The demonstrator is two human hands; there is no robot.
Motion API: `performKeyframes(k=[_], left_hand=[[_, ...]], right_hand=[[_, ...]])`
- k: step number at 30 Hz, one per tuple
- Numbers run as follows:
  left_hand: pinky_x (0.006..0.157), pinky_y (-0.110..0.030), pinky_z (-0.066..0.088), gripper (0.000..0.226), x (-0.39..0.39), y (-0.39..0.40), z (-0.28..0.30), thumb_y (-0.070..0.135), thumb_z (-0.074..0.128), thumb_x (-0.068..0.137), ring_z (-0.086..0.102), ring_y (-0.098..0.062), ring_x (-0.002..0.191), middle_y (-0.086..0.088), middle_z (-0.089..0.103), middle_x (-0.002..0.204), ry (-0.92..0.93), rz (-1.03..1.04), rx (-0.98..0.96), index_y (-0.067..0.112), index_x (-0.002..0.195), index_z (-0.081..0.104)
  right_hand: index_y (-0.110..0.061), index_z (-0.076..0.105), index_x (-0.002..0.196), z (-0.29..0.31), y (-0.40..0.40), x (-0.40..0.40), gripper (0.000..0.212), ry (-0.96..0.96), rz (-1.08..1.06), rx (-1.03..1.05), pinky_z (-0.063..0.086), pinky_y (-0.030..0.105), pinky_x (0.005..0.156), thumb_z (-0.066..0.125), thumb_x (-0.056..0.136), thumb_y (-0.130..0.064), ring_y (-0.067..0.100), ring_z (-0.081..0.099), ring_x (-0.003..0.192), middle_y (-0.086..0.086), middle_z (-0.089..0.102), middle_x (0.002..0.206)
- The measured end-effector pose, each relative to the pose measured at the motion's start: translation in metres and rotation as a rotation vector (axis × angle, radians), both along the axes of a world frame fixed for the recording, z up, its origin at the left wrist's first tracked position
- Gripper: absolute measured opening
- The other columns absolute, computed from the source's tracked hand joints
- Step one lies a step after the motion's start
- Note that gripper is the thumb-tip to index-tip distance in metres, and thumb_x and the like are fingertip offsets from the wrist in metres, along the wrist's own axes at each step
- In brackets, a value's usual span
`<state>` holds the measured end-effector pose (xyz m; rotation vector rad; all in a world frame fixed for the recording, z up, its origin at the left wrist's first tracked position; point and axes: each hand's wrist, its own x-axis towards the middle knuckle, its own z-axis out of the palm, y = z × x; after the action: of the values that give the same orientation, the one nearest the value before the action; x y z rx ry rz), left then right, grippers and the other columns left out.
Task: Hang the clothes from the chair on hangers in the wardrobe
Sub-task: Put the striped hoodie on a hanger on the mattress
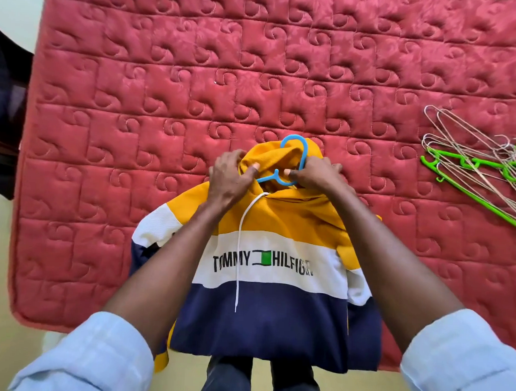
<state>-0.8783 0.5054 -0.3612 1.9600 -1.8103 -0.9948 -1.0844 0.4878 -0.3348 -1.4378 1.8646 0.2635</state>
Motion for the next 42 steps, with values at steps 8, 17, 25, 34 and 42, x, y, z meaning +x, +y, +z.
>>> performKeyframes(k=[8, 17, 25, 34, 42], left_hand=[[0.062, -0.041, 0.044, 0.034, -0.001, -0.007, 0.008, 0.039, 0.06, 0.091, 0.052, -0.021, 0.067, -0.001, 0.054, 0.07, 0.225, 0.236, -0.087, 0.01, 0.077, 0.054], [0.086, -0.043, 0.051, 0.043, 0.0, -0.011, 0.002, 0.043, 0.063, 0.088, 0.059, -0.026, 0.1, -0.008, 0.064, 0.108, 0.102, 0.081, 0.005, 0.014, 0.119, 0.06], [0.108, -0.049, 0.038, 0.056, -0.04, -0.043, 0.004, 0.039, 0.06, 0.093, 0.049, -0.034, 0.129, -0.014, 0.056, 0.138, -0.092, -0.097, 0.087, 0.012, 0.14, 0.048], [0.076, -0.038, 0.052, 0.025, -0.035, -0.067, 0.01, 0.029, 0.064, 0.074, 0.067, -0.033, 0.089, -0.011, 0.074, 0.092, 0.023, 0.184, 0.02, 0.018, 0.092, 0.078], [0.097, -0.033, 0.041, 0.047, -0.03, -0.076, 0.012, 0.012, 0.056, 0.075, 0.058, -0.031, 0.113, -0.012, 0.067, 0.118, 0.059, 0.281, -0.102, 0.011, 0.12, 0.065]], right_hand=[[-0.011, 0.071, 0.088, -0.002, 0.0, -0.008, 0.031, -0.21, -0.41, -0.281, 0.045, 0.038, 0.066, 0.065, 0.09, -0.041, 0.025, 0.061, 0.075, 0.008, 0.068, 0.081], [-0.01, 0.069, 0.109, 0.004, 0.017, -0.021, 0.024, -0.164, -0.646, -0.496, 0.048, 0.038, 0.09, 0.059, 0.091, -0.023, 0.029, 0.063, 0.105, 0.012, 0.069, 0.112], [-0.009, 0.058, 0.129, -0.021, 0.029, -0.043, 0.059, 0.086, -0.579, -0.146, 0.022, 0.052, 0.11, 0.044, 0.095, -0.056, 0.038, 0.042, 0.131, 0.017, 0.052, 0.136], [-0.011, 0.072, 0.092, -0.003, -0.02, -0.045, 0.023, 0.085, -0.44, -0.282, 0.046, 0.035, 0.074, 0.062, 0.076, -0.024, 0.035, 0.066, 0.096, 0.016, 0.071, 0.098], [-0.007, 0.06, 0.121, -0.002, -0.027, -0.018, 0.038, 0.114, -0.403, -0.611, 0.039, 0.041, 0.098, 0.044, 0.086, -0.009, 0.036, 0.054, 0.114, 0.016, 0.061, 0.121]])
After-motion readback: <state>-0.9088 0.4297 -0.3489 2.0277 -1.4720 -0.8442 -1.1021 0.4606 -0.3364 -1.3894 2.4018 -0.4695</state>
